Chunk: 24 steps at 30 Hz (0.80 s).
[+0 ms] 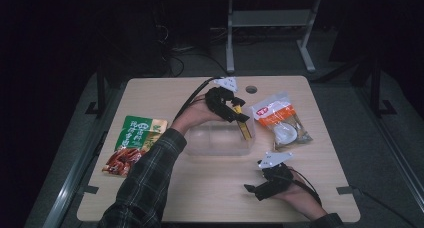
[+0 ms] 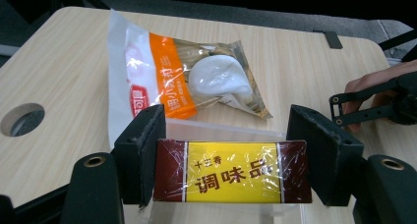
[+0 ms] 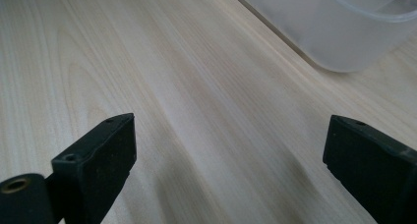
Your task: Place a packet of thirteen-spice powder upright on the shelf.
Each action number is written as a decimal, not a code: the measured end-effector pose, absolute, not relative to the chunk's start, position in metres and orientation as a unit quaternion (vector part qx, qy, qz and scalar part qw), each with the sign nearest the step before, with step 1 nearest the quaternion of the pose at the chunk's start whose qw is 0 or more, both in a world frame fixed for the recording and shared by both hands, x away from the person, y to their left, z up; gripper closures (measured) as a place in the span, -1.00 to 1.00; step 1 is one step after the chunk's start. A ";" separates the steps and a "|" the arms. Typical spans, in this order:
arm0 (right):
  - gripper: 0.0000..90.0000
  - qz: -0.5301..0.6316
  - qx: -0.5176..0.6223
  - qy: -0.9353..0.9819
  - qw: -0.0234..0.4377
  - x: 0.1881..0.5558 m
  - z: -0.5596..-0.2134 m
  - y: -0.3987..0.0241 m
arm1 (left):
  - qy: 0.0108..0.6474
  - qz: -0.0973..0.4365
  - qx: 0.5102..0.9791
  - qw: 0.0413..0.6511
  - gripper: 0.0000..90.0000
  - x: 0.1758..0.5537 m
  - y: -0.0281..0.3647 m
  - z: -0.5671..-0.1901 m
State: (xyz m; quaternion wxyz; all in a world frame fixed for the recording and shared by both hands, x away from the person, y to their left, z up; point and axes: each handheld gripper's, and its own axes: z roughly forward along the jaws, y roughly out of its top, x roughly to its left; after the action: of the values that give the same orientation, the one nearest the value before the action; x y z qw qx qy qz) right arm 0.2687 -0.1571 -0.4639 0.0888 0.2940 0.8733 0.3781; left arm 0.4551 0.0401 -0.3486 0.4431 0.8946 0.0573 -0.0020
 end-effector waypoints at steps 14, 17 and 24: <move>-0.88 0.381 0.293 0.873 0.085 0.268 -0.463 -0.156 | 0.052 -0.019 0.895 0.442 -0.30 0.455 0.016 -0.361; -0.88 0.382 0.294 0.872 0.085 0.268 -0.463 -0.156 | 0.051 -0.019 0.895 0.443 -0.30 0.456 0.013 -0.363; -0.88 0.382 0.293 0.872 0.085 0.268 -0.463 -0.157 | 0.044 -0.023 0.901 0.430 -0.30 0.455 0.004 -0.373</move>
State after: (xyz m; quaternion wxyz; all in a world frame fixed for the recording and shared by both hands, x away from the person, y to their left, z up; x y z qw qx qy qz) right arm 0.2679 -0.1566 -0.4631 0.0851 0.2930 0.8722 0.3823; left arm 0.4548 0.0036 -0.3729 0.4302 0.9014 0.0443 -0.0226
